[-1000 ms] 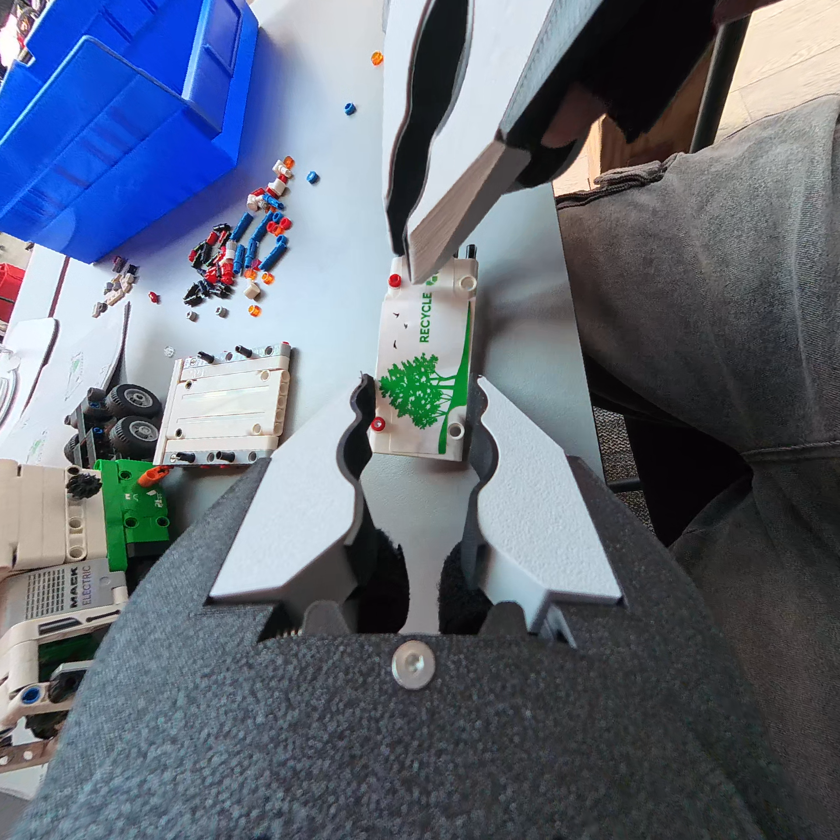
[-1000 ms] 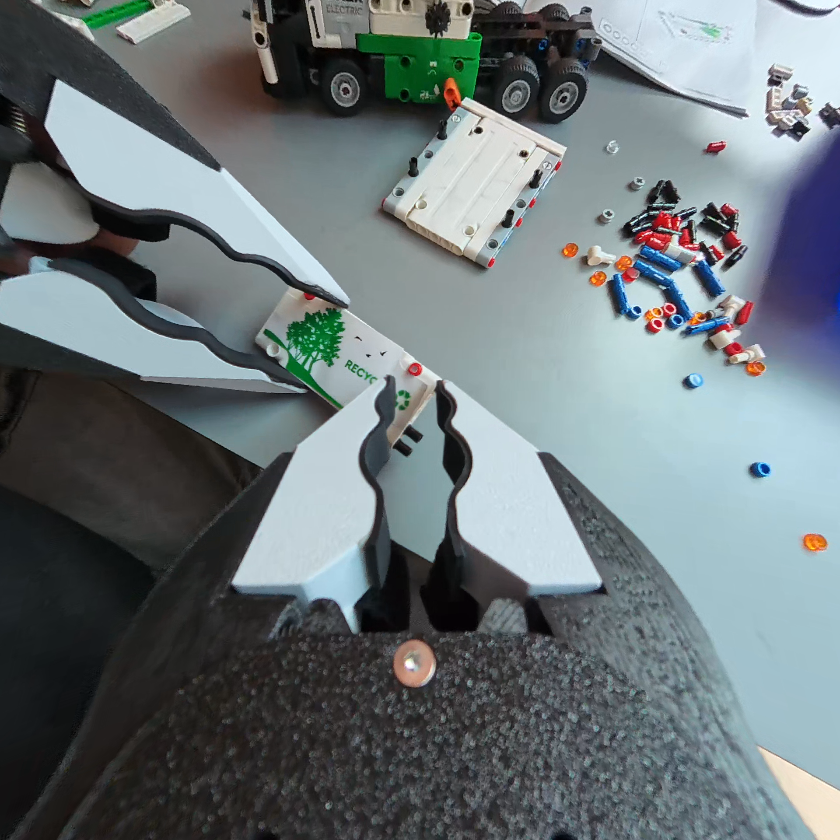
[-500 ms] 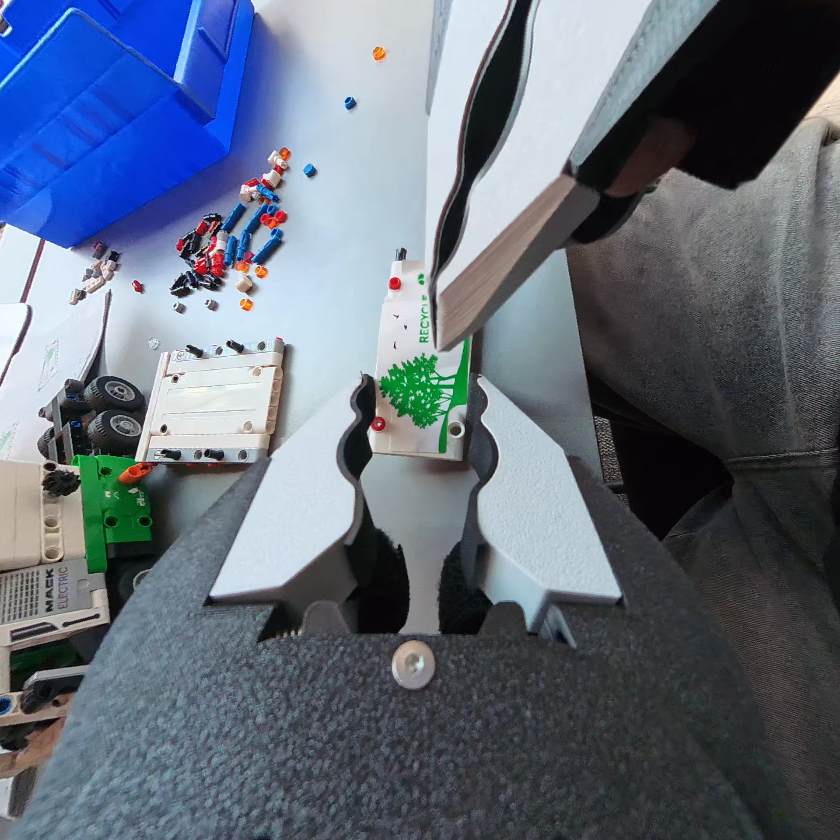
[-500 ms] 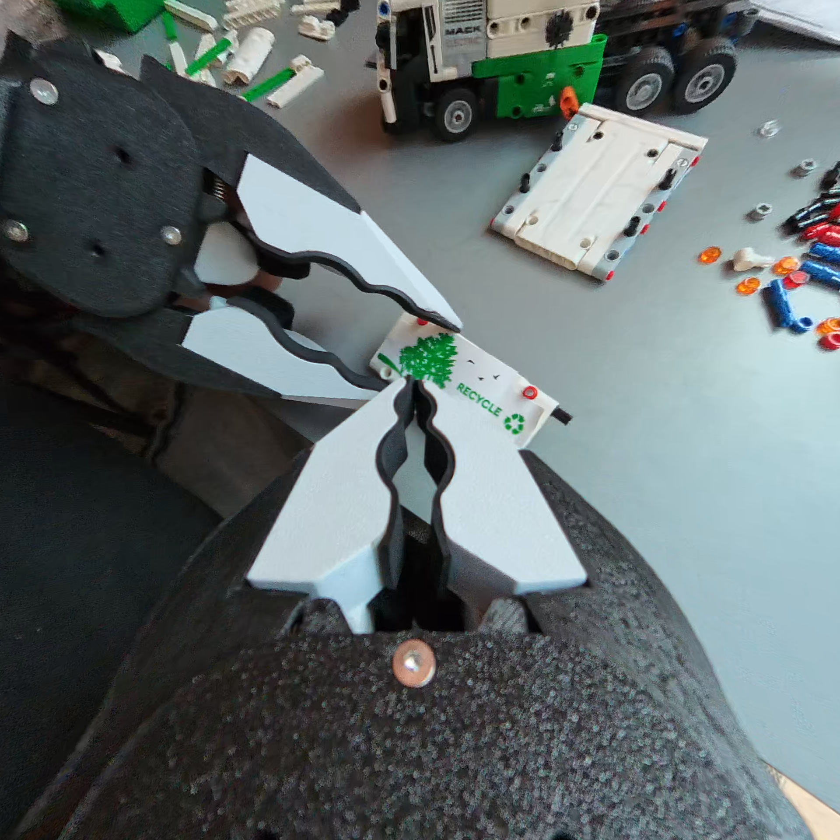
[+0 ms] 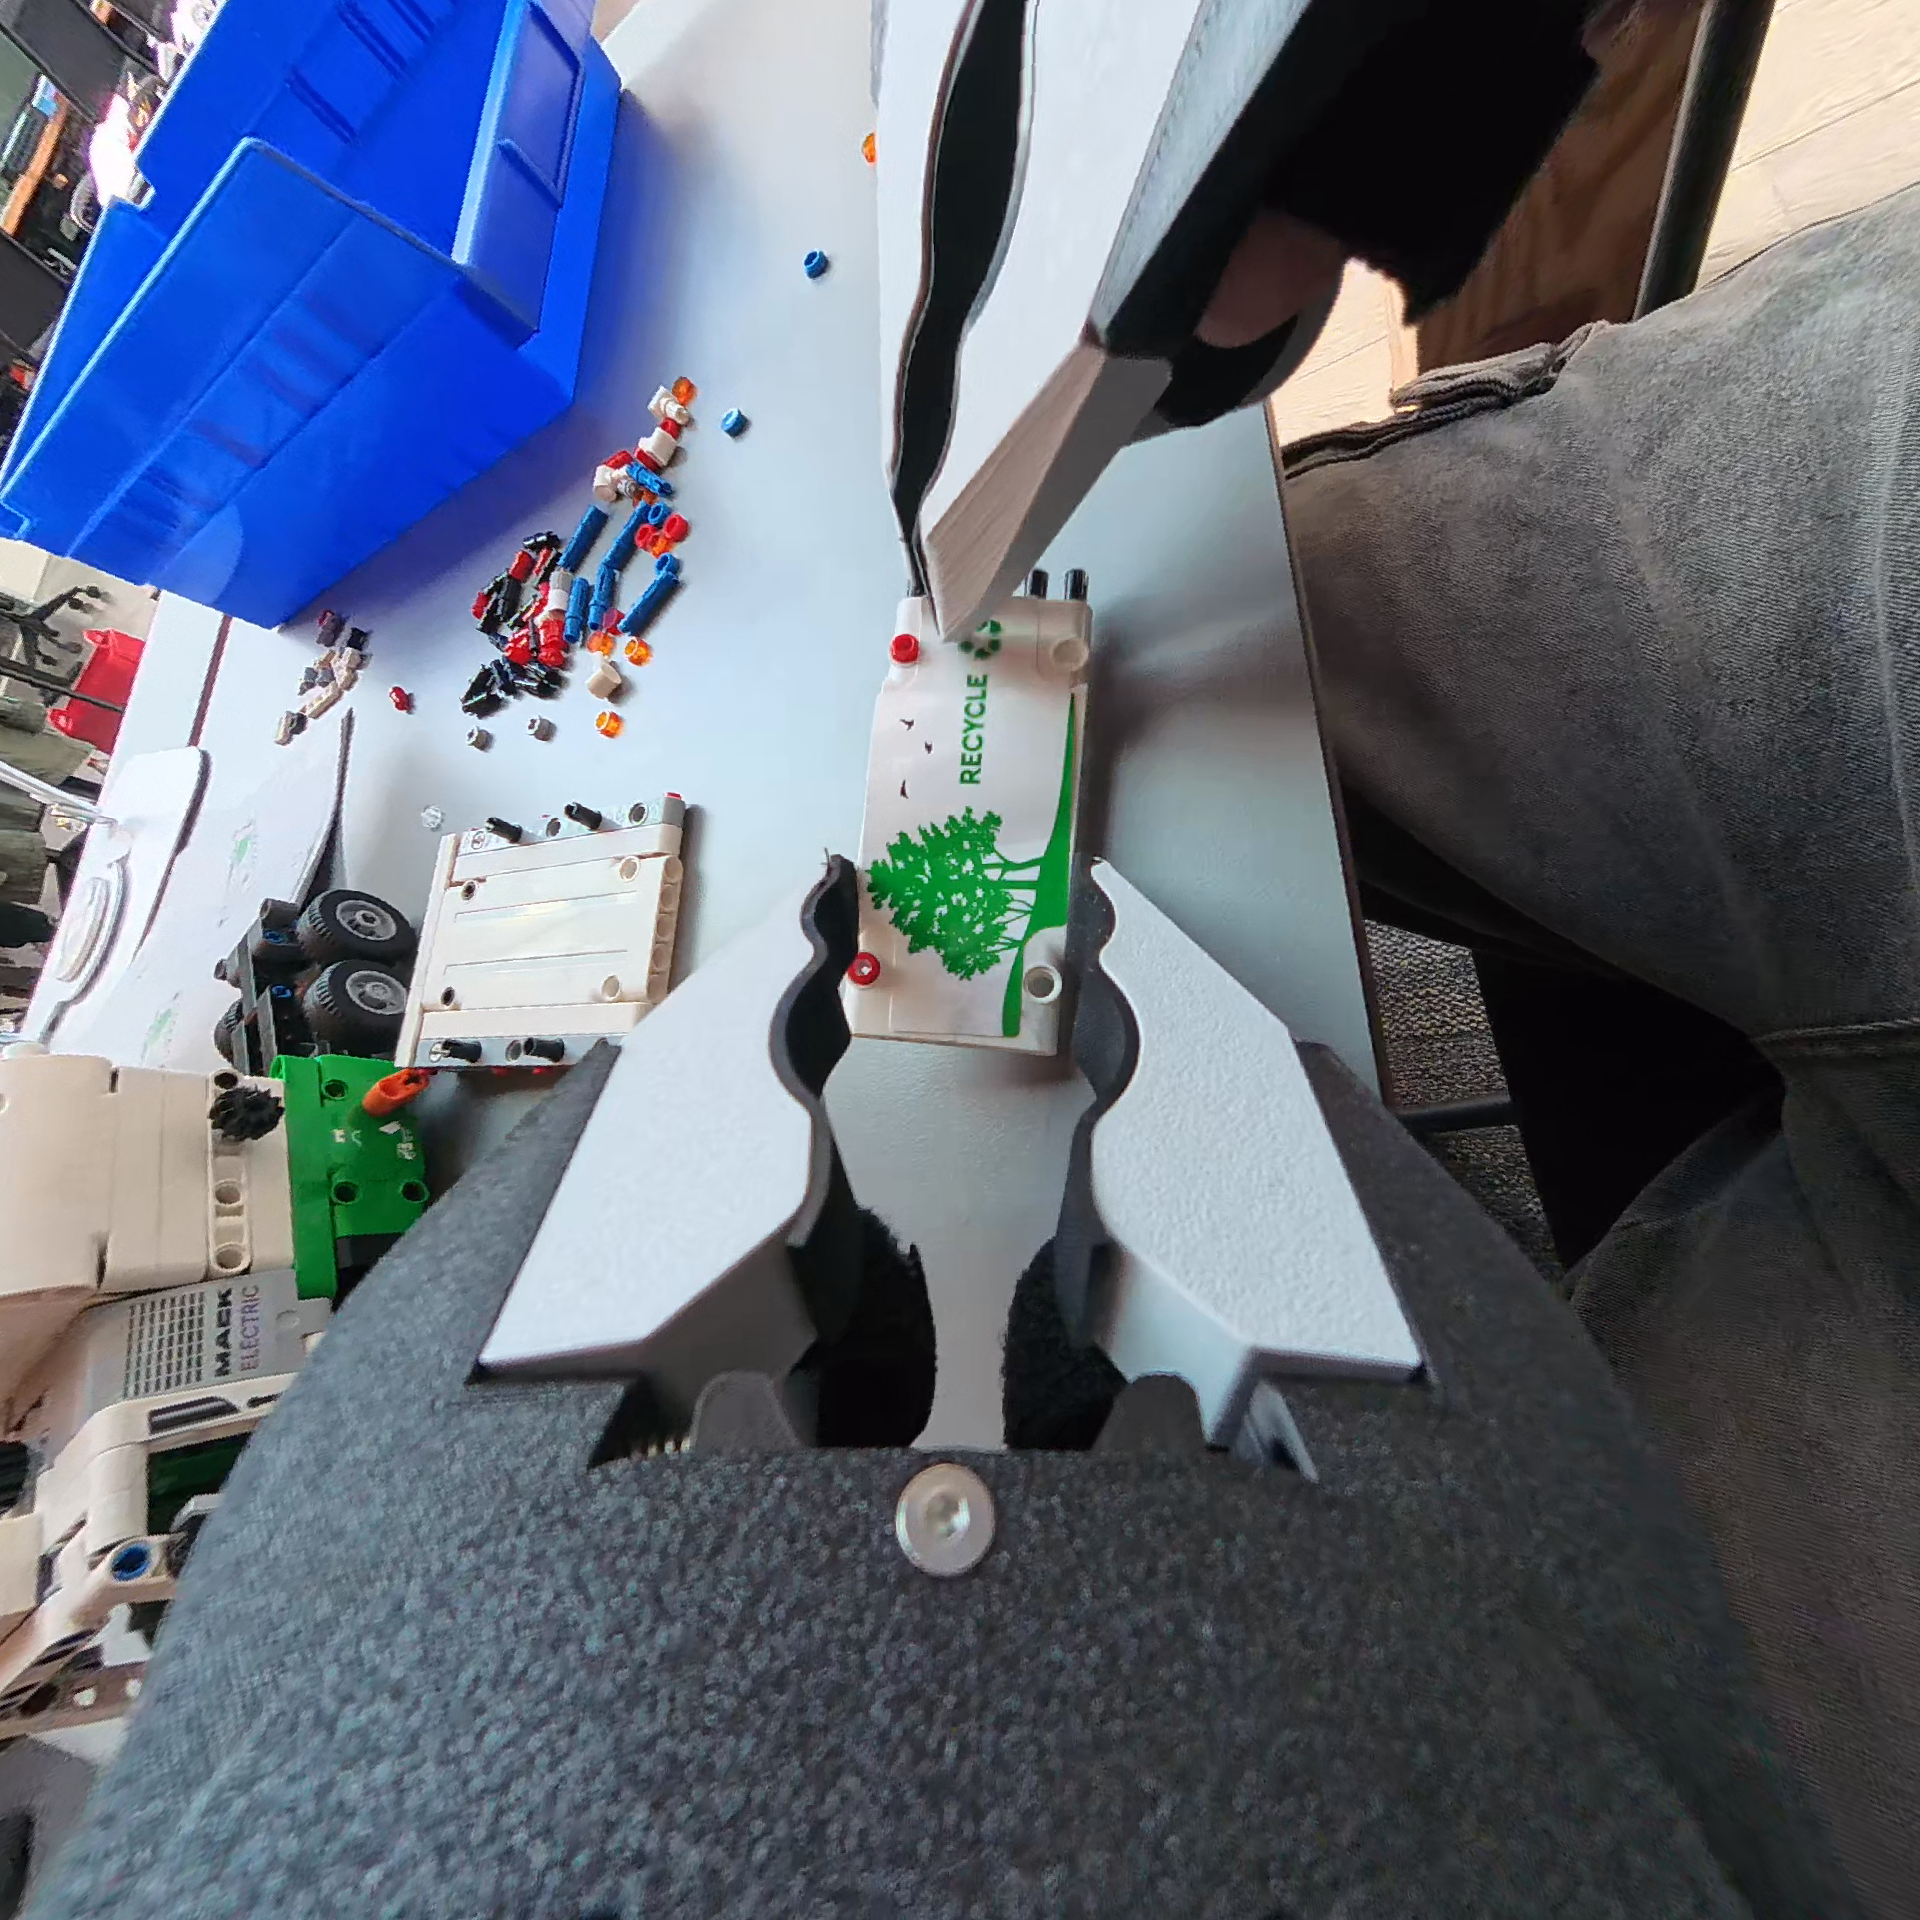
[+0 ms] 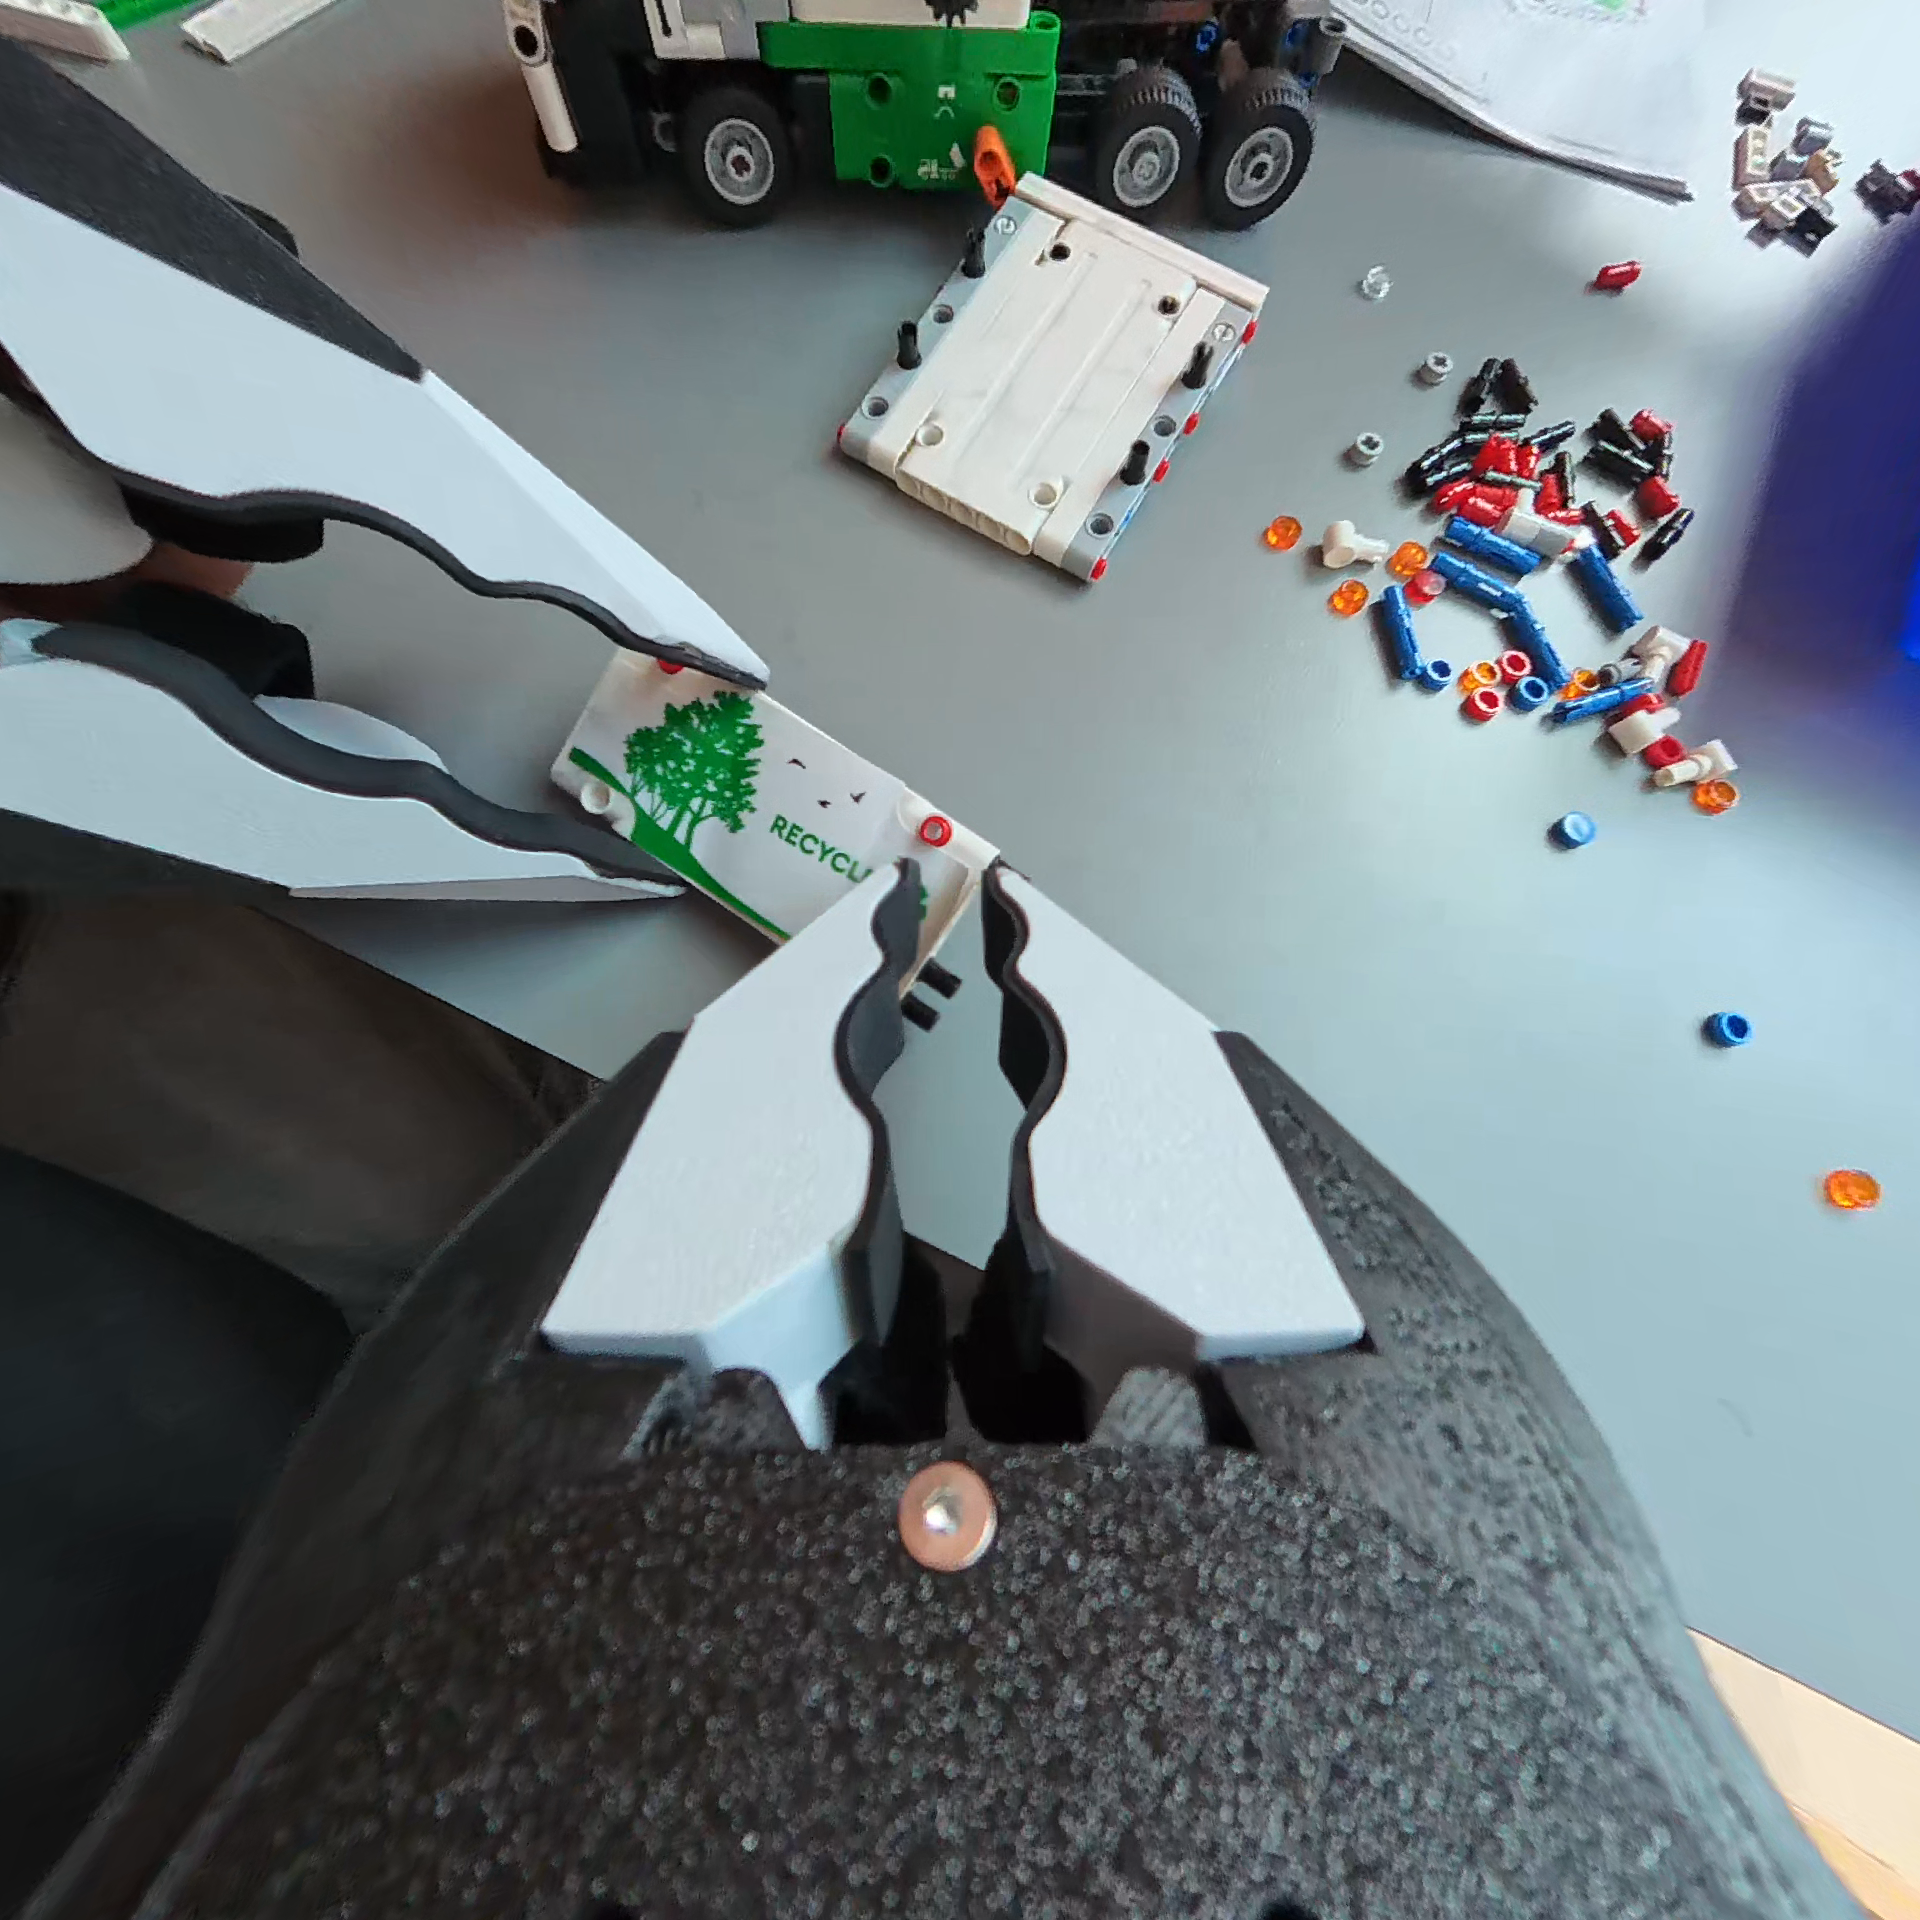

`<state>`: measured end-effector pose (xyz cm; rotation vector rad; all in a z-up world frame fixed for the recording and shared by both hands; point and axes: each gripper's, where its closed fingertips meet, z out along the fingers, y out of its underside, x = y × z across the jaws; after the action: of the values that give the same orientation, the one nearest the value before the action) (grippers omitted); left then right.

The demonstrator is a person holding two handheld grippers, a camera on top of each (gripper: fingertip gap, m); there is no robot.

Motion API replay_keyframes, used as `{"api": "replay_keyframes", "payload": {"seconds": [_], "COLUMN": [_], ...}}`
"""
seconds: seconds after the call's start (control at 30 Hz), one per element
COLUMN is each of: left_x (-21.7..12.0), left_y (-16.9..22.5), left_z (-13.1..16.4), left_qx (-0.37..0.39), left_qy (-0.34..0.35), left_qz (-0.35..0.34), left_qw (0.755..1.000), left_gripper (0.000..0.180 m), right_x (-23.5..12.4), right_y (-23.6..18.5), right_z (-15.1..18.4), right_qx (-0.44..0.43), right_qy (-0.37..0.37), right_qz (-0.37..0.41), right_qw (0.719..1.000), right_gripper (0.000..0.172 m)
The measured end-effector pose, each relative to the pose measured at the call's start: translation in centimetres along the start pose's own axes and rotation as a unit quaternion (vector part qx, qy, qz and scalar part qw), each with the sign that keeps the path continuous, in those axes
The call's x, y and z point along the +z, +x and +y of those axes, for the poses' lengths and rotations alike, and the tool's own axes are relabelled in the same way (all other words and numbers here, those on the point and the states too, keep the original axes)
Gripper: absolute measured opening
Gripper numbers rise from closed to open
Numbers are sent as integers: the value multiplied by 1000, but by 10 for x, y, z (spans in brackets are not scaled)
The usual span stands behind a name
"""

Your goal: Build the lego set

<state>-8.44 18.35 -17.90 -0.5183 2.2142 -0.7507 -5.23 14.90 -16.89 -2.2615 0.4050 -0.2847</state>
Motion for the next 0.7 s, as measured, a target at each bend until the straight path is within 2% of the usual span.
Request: {"api": "replay_keyframes", "payload": {"seconds": [0.27,0.43,0.53,0.6,0.7], "left_x": [0,0,0,1,2], "left_y": [0,0,0,-1,-1], "left_z": [0,0,0,1,1], "left_qx": [7,-1,-6,-9,-16], "left_qy": [-3,-3,-3,-4,-5], "left_qz": [-7,-4,-2,0,1], "left_qw": [1000,1000,1000,1000,1000], "left_gripper": [40,39,40,39,40], "right_x": [3,4,5,5,3], "right_y": [2,-1,-12,-39,-29], "right_z": [1,0,-1,-8,-13], "right_qx": [-29,-46,-44,11,-6], "right_qy": [-12,-24,-21,-3,9], "right_qz": [34,39,12,-74,-44], "right_qw": [999,998,999,997,999], "right_gripper": [0,0,0,0,0]}}
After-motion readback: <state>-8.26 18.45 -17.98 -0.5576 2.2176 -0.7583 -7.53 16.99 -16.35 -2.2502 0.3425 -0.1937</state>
